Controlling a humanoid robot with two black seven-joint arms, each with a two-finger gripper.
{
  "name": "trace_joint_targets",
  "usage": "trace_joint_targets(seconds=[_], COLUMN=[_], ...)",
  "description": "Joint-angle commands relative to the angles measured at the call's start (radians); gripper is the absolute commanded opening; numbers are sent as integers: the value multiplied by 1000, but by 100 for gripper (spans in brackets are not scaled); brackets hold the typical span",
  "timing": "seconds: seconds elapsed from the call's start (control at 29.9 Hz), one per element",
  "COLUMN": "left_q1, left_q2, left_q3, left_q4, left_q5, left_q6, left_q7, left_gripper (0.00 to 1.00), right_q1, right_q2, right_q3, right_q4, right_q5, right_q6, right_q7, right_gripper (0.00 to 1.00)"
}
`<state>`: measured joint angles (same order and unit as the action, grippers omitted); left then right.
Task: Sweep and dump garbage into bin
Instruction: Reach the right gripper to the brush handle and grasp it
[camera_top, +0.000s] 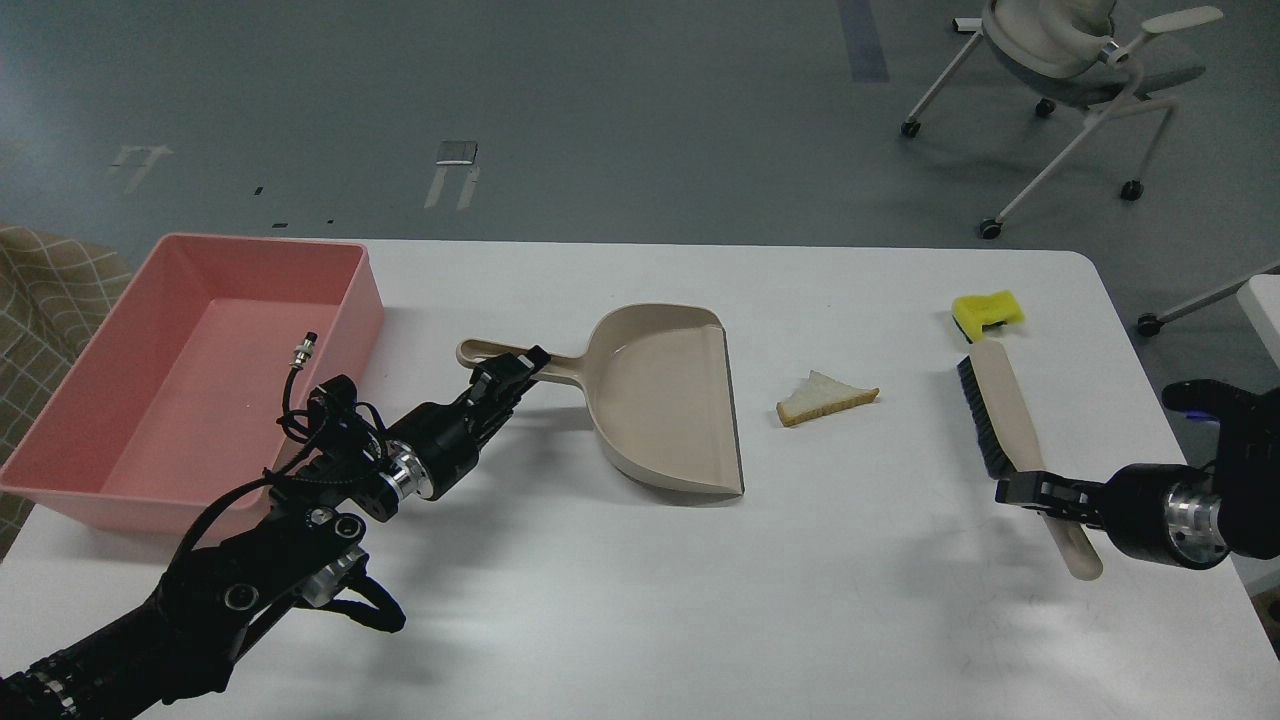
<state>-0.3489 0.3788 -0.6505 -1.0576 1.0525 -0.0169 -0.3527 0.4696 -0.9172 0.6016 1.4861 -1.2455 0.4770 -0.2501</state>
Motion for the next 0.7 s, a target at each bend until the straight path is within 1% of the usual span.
trace_joint_targets(seconds=[0.0, 0.07, 0.1, 0.2, 0.37, 0.4, 0.47, 0.57, 0.67], left_q1=[-1, -1, 1, 1, 1, 1, -1, -2, -2], left_q2=[2, 2, 2, 2, 2, 2, 2, 2, 2], left_q3=[0, -1, -1, -1, -1, -1, -1, -1, -1], left_q4=[1, -1, -1, -1, 1, -1, -1, 1, 1], left_q5=[-2, -2, -3, -3, -2, -3, -3, -3, -3], left_q6=[0, 0, 0, 0, 0, 0, 0, 0, 0], left_q7=[0, 0, 0, 0, 0, 0, 0, 0, 0], left_gripper=[22, 22, 22, 22, 23, 23, 23, 23, 23], right_q1=[3, 3, 1, 1, 1, 1, 1, 1, -3], right_q2=[-2, -3, -5, -6, -6, -6, -18, -45, -68], right_q3=[1, 1, 1, 0, 0, 1, 4, 35, 108], right_q4=[0, 0, 0, 0, 2, 3, 16, 34, 46], right_q5=[0, 0, 0, 1, 3, 3, 3, 6, 8], right_q6=[0, 0, 0, 0, 0, 0, 0, -1, -1], right_q7=[-1, -9, -24, -41, -41, -41, -41, -41, -38], right_gripper=[37, 28, 17, 5, 4, 1, 0, 0, 0])
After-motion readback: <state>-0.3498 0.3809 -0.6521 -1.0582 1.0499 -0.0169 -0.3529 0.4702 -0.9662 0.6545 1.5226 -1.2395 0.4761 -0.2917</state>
